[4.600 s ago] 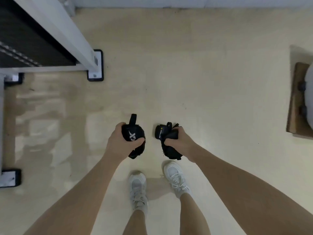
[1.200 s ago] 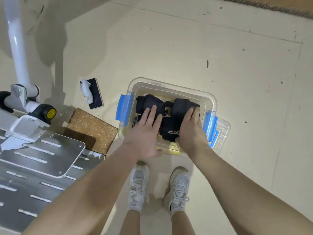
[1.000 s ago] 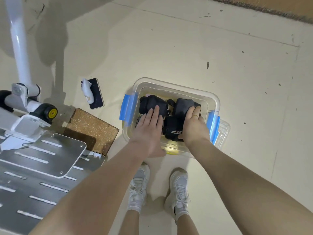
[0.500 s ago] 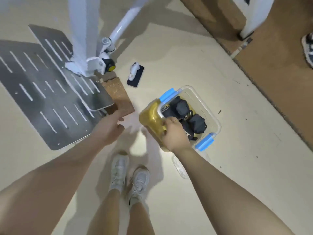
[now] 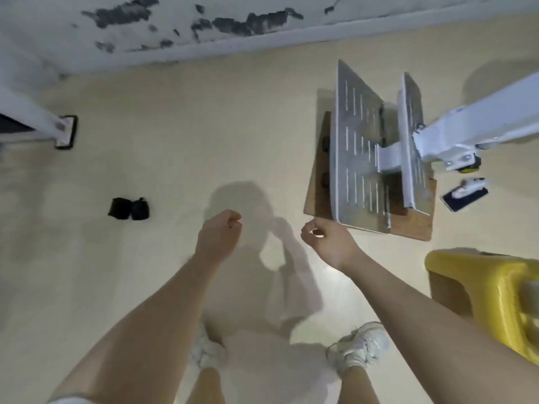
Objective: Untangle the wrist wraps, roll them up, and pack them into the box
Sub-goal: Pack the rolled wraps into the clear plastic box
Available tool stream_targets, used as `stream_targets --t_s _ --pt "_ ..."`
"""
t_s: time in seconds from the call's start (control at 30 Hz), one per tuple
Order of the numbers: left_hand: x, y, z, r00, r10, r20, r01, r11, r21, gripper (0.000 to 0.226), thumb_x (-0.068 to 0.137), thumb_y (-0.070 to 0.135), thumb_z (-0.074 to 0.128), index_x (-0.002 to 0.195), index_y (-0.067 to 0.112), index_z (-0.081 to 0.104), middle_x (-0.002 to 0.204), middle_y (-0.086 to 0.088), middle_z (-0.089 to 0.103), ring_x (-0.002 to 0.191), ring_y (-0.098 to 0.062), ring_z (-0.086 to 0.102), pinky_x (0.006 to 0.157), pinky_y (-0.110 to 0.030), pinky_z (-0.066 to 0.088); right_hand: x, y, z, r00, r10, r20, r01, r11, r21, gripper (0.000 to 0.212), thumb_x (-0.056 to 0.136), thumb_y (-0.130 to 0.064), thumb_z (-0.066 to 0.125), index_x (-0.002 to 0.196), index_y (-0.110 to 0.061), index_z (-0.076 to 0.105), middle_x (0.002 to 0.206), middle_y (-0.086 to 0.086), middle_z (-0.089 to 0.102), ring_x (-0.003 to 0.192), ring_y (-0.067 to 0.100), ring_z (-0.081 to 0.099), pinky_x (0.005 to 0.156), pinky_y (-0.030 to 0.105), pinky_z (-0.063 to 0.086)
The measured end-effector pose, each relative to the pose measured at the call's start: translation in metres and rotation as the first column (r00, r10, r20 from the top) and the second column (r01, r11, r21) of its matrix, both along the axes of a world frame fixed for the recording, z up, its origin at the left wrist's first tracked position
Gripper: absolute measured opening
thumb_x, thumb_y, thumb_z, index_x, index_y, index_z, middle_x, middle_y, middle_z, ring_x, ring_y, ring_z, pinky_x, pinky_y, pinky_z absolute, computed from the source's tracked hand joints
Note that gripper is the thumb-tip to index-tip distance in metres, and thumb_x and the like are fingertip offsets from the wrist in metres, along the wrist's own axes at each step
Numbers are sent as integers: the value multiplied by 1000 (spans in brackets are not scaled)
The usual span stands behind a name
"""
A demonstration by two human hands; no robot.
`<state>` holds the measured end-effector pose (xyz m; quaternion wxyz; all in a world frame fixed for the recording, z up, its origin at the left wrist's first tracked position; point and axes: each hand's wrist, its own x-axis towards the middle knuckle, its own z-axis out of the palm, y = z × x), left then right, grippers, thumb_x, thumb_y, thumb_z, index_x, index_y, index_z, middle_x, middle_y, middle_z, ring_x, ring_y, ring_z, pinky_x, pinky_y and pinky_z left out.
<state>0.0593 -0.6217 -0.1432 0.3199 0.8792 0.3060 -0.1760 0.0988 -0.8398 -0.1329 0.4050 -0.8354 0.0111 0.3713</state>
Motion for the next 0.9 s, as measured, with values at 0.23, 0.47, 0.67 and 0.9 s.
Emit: stream_targets --t_s 0.23,0.47,0.67,0.9 --pt "-96 255 29 979 193 -58 -199 970 -136 44 94 17 47 137 18 42 116 -5 63 103 -22 58 82 -30 46 -44 292 17 990 83 -111 -78 996 44 15 90 -24 57 99 -13 61 116 3 60 99 20 54 83 26 40" --pt "-132 467 54 950 301 -83 -305 951 -41 37 91 14 47 128 16 51 107 -5 64 93 -21 58 70 -26 41 -69 507 29 943 276 -185 -274 961 37 36 92 -21 52 127 -11 52 118 5 51 88 22 51 72 26 42" --pt "-93 565 9 929 358 -96 -368 921 -128 36 93 12 45 129 15 49 111 -7 61 85 -21 56 61 -25 41 -22 590 -30 948 221 -230 -254 959 -128 39 93 -22 52 128 -6 49 127 11 53 103 22 51 86 29 40" --pt "-22 683 -79 952 262 -161 -285 947 -146 42 94 17 45 136 17 43 111 2 55 93 -18 53 74 -25 39 48 686 -128 927 287 -242 -354 883 -307 46 94 -29 49 137 -13 42 137 10 45 121 26 48 90 29 40"
